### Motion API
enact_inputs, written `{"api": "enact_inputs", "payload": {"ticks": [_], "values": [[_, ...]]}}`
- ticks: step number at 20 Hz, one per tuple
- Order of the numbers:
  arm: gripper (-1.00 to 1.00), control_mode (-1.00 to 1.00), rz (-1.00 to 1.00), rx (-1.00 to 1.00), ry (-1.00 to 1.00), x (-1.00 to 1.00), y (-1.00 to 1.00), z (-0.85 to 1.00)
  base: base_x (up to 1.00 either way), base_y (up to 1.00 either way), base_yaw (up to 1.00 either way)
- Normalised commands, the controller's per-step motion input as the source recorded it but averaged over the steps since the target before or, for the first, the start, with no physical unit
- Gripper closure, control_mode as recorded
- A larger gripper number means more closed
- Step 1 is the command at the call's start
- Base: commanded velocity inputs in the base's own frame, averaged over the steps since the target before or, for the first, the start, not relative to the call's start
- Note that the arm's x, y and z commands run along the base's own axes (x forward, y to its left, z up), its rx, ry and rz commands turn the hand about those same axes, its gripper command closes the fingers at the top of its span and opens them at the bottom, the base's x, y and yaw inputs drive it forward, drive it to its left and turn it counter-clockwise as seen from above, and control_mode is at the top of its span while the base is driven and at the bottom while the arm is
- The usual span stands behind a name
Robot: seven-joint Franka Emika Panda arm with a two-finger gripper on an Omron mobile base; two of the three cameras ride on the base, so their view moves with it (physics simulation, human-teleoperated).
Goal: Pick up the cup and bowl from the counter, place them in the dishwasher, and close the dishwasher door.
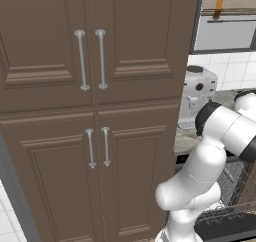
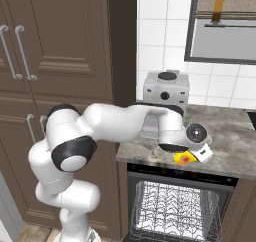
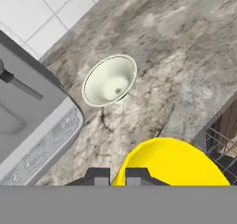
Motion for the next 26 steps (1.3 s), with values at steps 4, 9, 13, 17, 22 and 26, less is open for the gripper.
{"api": "enact_inputs", "payload": {"ticks": [4,9,13,17,22,26], "values": [[1.00,-1.00,-0.09,0.08,-0.09,-0.27,-0.03,-0.17,0.00,0.00,0.00],[1.00,-1.00,-0.07,0.07,-0.08,-0.28,0.00,-0.35,0.00,0.00,0.00],[1.00,-1.00,-0.07,0.05,-0.07,-0.31,0.02,-0.40,0.00,0.00,0.00],[1.00,-1.00,-0.06,0.05,-0.08,-0.29,0.03,-0.36,0.00,0.00,0.00],[1.00,-1.00,-0.05,0.03,-0.09,-0.23,0.03,-0.28,0.00,0.00,0.00],[1.00,-1.00,-0.06,0.03,-0.06,-0.21,0.06,-0.35,0.00,0.00,0.00]]}}
